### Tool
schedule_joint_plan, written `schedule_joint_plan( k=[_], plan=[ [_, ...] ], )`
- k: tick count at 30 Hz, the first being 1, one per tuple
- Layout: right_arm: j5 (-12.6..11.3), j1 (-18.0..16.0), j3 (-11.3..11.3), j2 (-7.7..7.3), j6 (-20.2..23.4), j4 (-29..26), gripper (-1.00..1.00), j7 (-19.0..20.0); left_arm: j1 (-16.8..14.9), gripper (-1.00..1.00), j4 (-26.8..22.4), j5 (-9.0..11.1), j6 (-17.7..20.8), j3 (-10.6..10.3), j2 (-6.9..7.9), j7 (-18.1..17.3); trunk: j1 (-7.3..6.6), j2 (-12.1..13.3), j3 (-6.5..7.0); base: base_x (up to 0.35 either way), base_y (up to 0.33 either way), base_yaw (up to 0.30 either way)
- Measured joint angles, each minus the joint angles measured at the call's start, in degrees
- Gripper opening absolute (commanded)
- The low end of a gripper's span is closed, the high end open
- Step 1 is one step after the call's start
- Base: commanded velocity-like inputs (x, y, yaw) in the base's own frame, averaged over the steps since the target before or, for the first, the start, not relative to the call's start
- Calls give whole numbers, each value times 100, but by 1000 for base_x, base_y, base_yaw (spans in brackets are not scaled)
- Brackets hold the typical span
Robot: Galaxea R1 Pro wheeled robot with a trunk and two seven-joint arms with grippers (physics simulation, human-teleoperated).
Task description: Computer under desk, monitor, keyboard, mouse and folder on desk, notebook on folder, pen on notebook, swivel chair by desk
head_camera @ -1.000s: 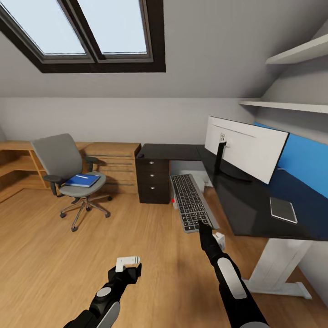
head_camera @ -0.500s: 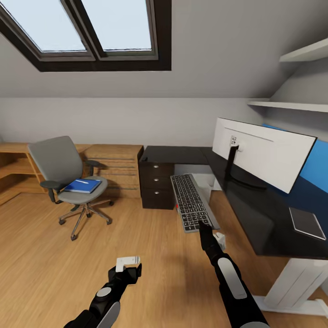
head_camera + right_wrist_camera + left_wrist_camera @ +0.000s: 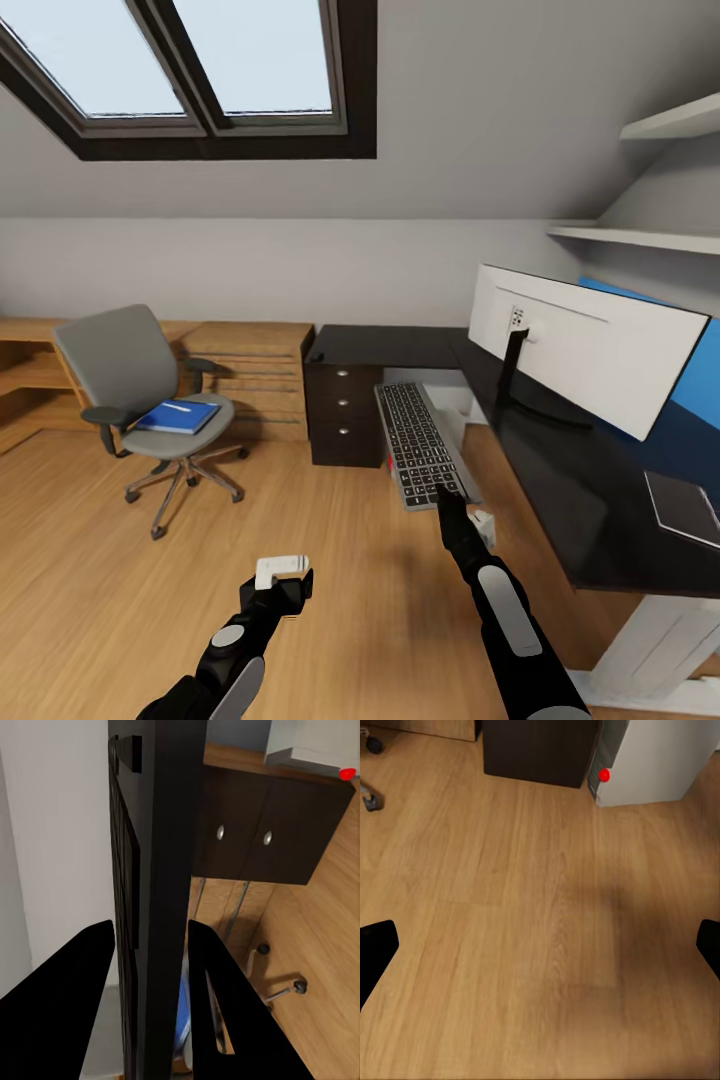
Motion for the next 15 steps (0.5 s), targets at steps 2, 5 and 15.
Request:
schedule_joint_plan(
  k=[2,5,15],
  plan=[
    [0,0,0,0,0,0,-100,0,0,100,0,3,0,0,-1,0,-44,80,36,321,0,0],
    [1,0,0,0,0,0,-100,0,0,100,0,6,0,-2,-2,0,-110,201,90,324,0,0],
    [9,0,-6,0,-1,-5,-100,6,0,100,0,15,0,4,1,-3,-330,602,269,326,0,0]
  ],
)
